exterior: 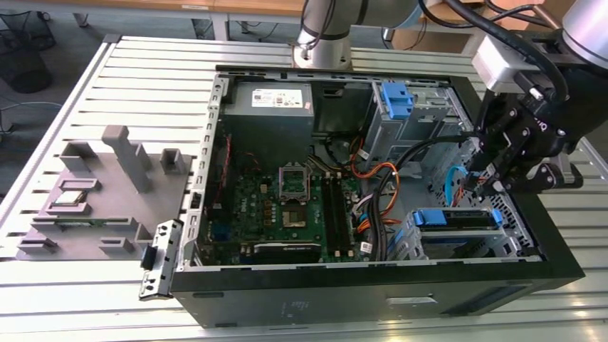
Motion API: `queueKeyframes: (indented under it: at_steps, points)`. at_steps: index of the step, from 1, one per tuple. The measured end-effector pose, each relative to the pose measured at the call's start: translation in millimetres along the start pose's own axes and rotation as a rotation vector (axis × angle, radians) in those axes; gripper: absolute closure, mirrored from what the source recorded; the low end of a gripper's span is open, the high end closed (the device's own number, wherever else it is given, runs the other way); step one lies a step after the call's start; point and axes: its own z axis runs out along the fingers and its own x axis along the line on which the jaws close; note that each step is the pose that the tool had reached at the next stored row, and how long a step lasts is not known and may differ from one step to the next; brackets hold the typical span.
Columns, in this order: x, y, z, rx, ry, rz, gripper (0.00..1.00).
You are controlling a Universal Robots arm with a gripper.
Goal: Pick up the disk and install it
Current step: 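Insert the first disk wire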
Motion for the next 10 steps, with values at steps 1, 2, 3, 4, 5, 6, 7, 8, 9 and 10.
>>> queueKeyframes:
  at_steps: [1, 2, 3, 4, 5, 6, 7, 8, 9, 10]
  points:
    - [0.0, 0.0, 0.5, 0.0, 0.0034, 0.0, 0.58]
    - [0.1, 0.0, 1.3, 0.0, 0.0067, 0.0, 0.58]
    - [0.1, 0.0, 2.1, 0.0, 0.0098, 0.0, 0.58]
    - [0.1, 0.0, 3.2, 0.0, 0.0119, 0.0, 0.58]
    - [0.1, -0.1, 4.5, 0.0, 0.0139, 0.0, 0.58]
    - [0.2, -0.1, 5.6, 0.0, 0.0155, 0.0, 0.58]
    - [0.2, -0.1, 6.4, 0.0, 0.0169, 0.0, 0.58]
    - [0.2, -0.1, 6.8, 0.0, 0.0174, 0.0, 0.58]
    - [0.2, -0.1, 6.7, 0.0, 0.0175, 0.0, 0.58]
    - [0.2, -0.1, 6.7, 0.0, 0.0175, 0.0, 0.58]
